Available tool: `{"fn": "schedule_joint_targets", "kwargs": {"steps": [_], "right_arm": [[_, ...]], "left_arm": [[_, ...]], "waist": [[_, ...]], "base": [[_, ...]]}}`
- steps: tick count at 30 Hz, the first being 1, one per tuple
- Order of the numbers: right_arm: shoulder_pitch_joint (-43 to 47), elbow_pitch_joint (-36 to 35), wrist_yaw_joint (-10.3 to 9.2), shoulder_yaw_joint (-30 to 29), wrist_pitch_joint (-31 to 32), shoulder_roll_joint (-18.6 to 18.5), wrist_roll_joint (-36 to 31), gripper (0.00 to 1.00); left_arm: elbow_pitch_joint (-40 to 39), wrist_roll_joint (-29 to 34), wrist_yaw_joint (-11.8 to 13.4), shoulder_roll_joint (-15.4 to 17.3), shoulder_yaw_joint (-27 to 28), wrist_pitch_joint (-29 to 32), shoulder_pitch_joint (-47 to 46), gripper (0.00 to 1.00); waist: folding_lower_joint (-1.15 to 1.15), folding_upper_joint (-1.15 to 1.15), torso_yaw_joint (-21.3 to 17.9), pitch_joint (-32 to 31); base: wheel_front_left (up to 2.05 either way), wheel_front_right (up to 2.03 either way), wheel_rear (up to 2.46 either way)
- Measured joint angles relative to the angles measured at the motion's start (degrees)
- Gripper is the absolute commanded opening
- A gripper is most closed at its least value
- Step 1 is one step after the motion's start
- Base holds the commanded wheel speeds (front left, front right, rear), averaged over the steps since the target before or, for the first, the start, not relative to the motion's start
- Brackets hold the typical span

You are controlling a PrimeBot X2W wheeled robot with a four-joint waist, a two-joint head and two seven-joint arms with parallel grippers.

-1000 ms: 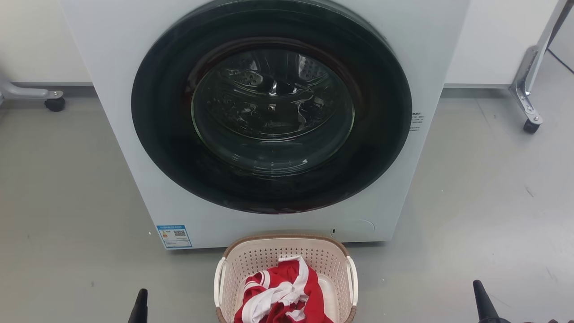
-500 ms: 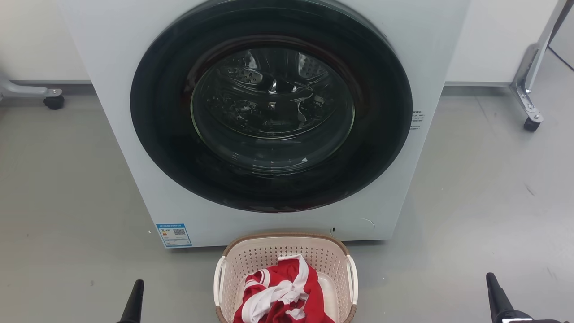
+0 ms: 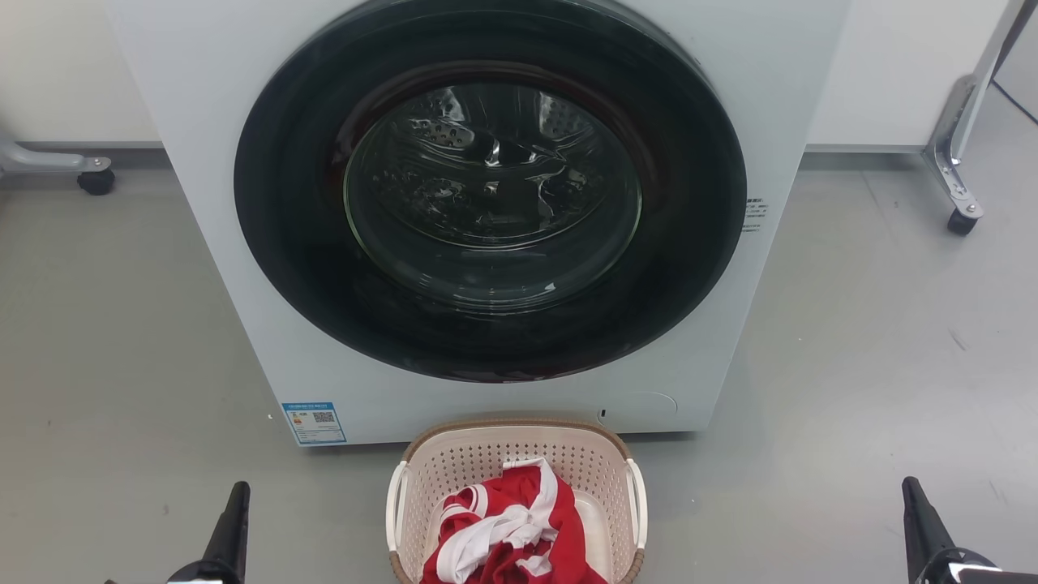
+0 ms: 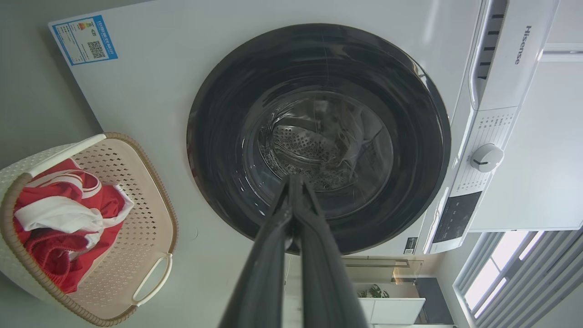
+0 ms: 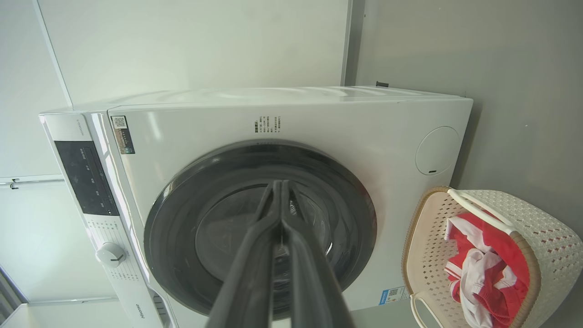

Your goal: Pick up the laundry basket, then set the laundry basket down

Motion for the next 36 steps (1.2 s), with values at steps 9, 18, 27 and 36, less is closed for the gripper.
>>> {"fn": "schedule_joint_targets", "kwargs": {"steps": [9, 18, 27, 36], "right_arm": [[-0.24, 0.02, 0.15, -0.04, 0.00, 0.01, 0.02, 0.00], [-0.25, 0.02, 0.15, -0.04, 0.00, 0.01, 0.02, 0.00], [-0.25, 0.02, 0.15, -0.04, 0.00, 0.02, 0.03, 0.00], [-0.25, 0.02, 0.15, -0.04, 0.00, 0.02, 0.03, 0.00]], "left_arm": [[0.01, -0.56, 0.00, -0.03, 0.07, 0.00, -0.05, 0.00], [0.01, -0.56, 0.00, -0.03, 0.07, 0.00, -0.05, 0.00], [0.01, -0.56, -0.01, -0.04, 0.05, 0.00, -0.05, 0.00], [0.01, -0.57, -0.01, -0.04, 0.05, 0.00, -0.05, 0.00]], "waist": [[0.00, 0.00, 0.00, 0.00], [0.00, 0.00, 0.00, 0.00], [0.00, 0.00, 0.00, 0.00], [0.00, 0.00, 0.00, 0.00]], "base": [[0.00, 0.00, 0.00], [0.00, 0.00, 0.00], [0.00, 0.00, 0.00], [0.00, 0.00, 0.00]]}}
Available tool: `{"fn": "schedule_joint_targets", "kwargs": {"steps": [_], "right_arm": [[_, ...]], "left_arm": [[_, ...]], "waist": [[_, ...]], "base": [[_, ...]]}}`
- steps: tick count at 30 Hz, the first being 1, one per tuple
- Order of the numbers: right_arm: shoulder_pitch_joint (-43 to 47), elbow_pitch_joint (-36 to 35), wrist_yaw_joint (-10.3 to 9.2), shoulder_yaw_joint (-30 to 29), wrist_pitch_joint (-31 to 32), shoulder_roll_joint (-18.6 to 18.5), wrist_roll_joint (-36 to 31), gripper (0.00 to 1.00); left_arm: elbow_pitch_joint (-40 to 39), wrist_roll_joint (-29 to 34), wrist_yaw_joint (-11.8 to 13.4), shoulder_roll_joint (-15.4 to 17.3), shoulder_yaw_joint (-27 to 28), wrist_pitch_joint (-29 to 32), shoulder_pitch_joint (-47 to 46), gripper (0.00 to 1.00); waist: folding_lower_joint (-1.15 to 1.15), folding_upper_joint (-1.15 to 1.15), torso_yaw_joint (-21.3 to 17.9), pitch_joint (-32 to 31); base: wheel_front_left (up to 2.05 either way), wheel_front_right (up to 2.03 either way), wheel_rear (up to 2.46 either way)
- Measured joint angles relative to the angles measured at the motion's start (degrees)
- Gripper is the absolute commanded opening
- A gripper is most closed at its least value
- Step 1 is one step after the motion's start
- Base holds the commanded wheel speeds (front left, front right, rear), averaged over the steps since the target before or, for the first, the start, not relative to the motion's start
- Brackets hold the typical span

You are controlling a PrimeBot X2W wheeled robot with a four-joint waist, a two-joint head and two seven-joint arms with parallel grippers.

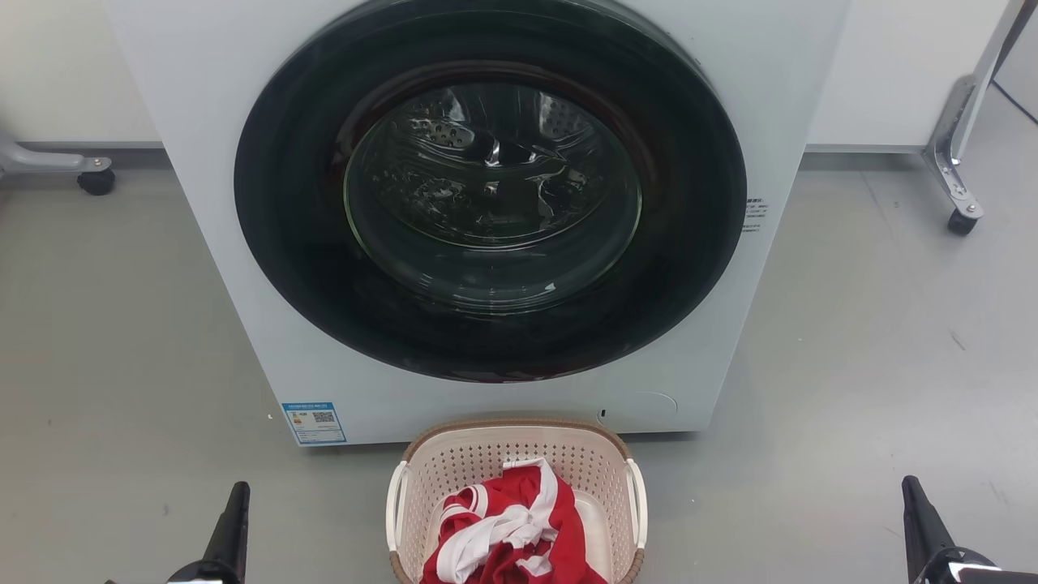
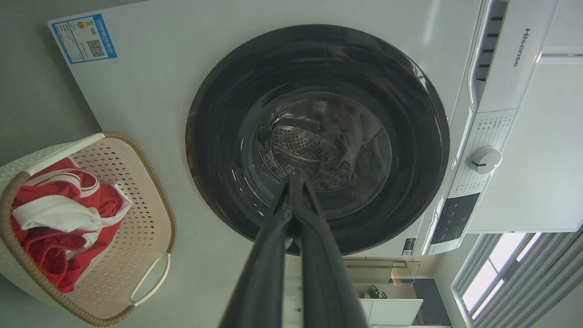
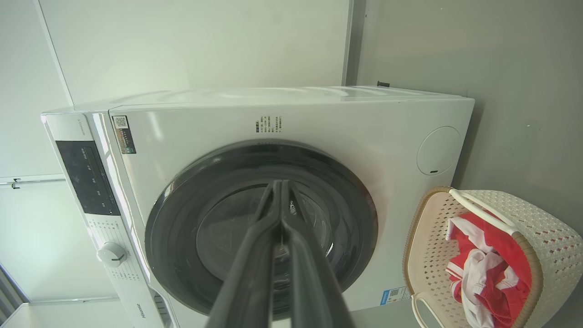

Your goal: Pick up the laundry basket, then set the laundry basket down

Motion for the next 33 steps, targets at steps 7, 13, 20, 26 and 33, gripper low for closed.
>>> {"fn": "schedule_joint_targets", "kwargs": {"steps": [7, 13, 20, 26, 33], "right_arm": [[0.00, 0.01, 0.00, 0.01, 0.00, 0.00, 0.01, 0.00], [0.00, 0.01, 0.00, 0.01, 0.00, 0.00, 0.05, 0.00], [0.00, 0.01, 0.00, 0.01, 0.00, 0.00, 0.07, 0.00], [-0.01, 0.01, 0.00, 0.01, 0.00, 0.00, 0.07, 0.00], [-0.01, 0.00, 0.00, 0.01, 0.00, 0.00, 0.07, 0.00]], "left_arm": [[0.00, 0.00, 0.01, 0.00, 0.00, 0.00, 0.00, 0.00], [0.00, 0.00, 0.01, 0.00, 0.00, 0.00, -0.01, 0.00], [-0.01, 0.00, 0.00, 0.00, 0.00, 0.00, -0.01, 0.00], [-0.01, 0.00, 0.01, 0.00, 0.00, 0.00, -0.01, 0.00], [-0.01, 0.00, 0.00, 0.00, 0.00, 0.00, -0.01, 0.00]], "waist": [[0.00, 0.00, 0.00, 0.00], [0.00, 0.00, 0.00, 0.00], [0.00, 0.00, 0.00, 0.00], [0.00, 0.00, 0.00, 0.00], [0.00, 0.00, 0.00, 0.00]], "base": [[0.00, 0.00, 0.00], [0.00, 0.00, 0.00], [0.00, 0.00, 0.00], [0.00, 0.00, 0.00], [0.00, 0.00, 0.00]]}}
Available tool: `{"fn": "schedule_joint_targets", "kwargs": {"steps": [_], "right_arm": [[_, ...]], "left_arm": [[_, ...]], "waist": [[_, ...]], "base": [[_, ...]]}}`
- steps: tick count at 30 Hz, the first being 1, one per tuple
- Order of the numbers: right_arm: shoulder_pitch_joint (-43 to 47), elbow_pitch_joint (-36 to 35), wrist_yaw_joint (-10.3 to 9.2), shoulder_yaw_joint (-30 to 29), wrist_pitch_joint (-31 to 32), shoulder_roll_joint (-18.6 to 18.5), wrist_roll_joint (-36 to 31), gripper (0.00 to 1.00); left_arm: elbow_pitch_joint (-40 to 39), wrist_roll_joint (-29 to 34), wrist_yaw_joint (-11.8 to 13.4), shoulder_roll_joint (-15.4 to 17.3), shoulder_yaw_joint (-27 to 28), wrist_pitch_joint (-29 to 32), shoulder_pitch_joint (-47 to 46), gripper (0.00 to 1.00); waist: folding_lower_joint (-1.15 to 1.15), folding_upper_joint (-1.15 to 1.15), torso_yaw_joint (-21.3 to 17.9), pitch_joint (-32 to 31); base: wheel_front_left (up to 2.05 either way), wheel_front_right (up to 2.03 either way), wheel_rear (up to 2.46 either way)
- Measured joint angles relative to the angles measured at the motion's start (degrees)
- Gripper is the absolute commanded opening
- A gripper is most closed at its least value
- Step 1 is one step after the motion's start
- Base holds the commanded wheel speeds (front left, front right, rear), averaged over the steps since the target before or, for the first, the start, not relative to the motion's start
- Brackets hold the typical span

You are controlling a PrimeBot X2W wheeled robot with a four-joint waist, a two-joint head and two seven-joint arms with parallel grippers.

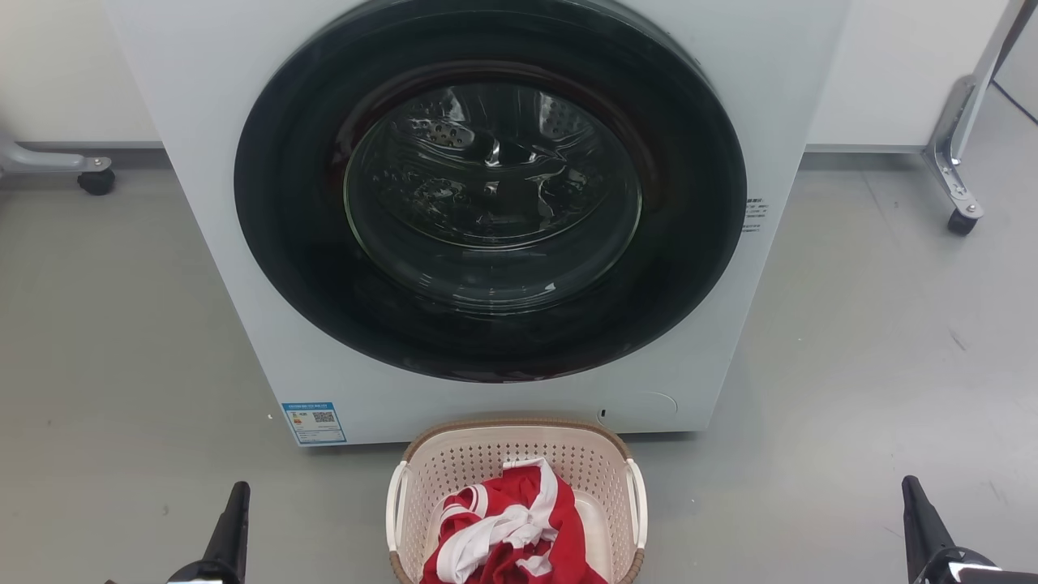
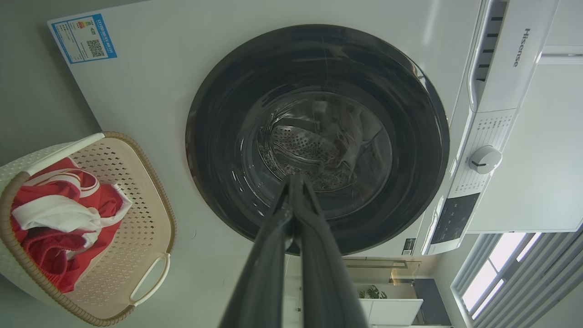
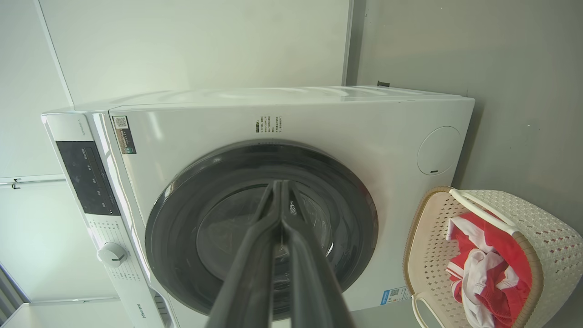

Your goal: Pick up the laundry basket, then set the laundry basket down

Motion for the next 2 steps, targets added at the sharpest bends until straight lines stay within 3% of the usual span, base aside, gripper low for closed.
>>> {"fn": "schedule_joint_targets", "kwargs": {"steps": [2], "right_arm": [[0.00, 0.00, 0.00, 0.00, 0.00, 0.00, 0.00, 0.00]], "left_arm": [[0.00, 0.00, 0.01, 0.00, 0.00, 0.00, 0.00, 0.00]], "waist": [[0.00, 0.00, 0.00, 0.00]], "base": [[0.00, 0.00, 0.00]]}}
